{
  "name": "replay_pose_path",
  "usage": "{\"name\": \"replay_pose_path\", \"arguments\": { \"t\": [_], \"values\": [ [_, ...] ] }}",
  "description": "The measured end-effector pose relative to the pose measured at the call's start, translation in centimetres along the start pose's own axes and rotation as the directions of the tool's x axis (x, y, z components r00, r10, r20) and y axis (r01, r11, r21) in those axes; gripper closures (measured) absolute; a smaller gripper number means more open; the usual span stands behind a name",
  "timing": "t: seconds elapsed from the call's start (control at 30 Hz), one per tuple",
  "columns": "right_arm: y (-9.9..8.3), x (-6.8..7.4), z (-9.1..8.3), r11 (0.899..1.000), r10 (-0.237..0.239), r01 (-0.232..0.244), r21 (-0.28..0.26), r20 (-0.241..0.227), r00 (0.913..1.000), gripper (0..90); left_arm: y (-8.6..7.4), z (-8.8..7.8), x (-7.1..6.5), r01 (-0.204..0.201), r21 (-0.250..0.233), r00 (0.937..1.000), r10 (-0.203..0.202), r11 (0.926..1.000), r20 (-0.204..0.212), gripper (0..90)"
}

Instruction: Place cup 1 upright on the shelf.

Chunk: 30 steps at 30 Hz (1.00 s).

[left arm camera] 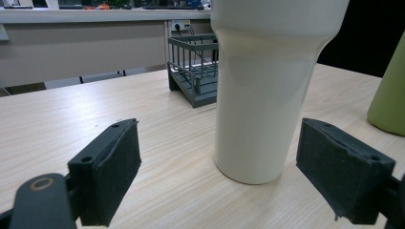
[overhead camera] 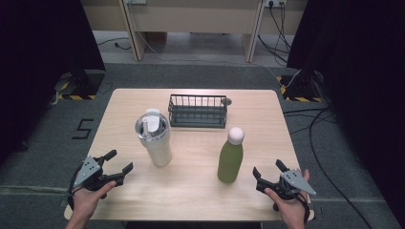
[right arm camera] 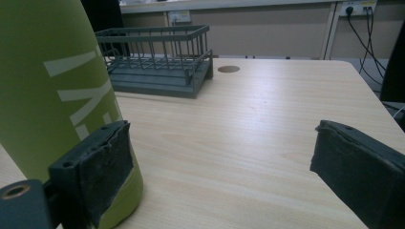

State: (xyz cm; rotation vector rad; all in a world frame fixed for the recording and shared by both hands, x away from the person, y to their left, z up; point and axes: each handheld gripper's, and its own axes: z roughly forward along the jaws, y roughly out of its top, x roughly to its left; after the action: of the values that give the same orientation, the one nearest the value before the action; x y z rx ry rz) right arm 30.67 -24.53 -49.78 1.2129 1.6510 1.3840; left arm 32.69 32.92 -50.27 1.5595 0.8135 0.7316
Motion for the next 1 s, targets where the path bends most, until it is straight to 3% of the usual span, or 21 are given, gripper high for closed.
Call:
{"name": "replay_pose_path", "arguments": {
  "t": [0.23,0.43,1.0],
  "values": [
    [0.1,0.0,0.0,1.0,0.004,-0.004,0.005,-0.005,1.0,5.6,0.0,0.0,-0.5,0.034,0.003,0.9994,-0.034,0.9994,0.01,14.3],
    [0.0,0.0,0.2,1.0,0.006,-0.006,0.01,-0.005,1.0,6.0,0.5,0.5,-1.0,0.028,-0.007,0.9989,-0.028,0.9996,0.037,14.3],
    [0.1,0.0,0.5,1.0,0.008,-0.008,0.023,-0.009,0.9999,7.3,1.4,4.4,-2.2,0.035,-0.016,0.9888,-0.032,0.9993,0.146,14.4]
  ]
}}
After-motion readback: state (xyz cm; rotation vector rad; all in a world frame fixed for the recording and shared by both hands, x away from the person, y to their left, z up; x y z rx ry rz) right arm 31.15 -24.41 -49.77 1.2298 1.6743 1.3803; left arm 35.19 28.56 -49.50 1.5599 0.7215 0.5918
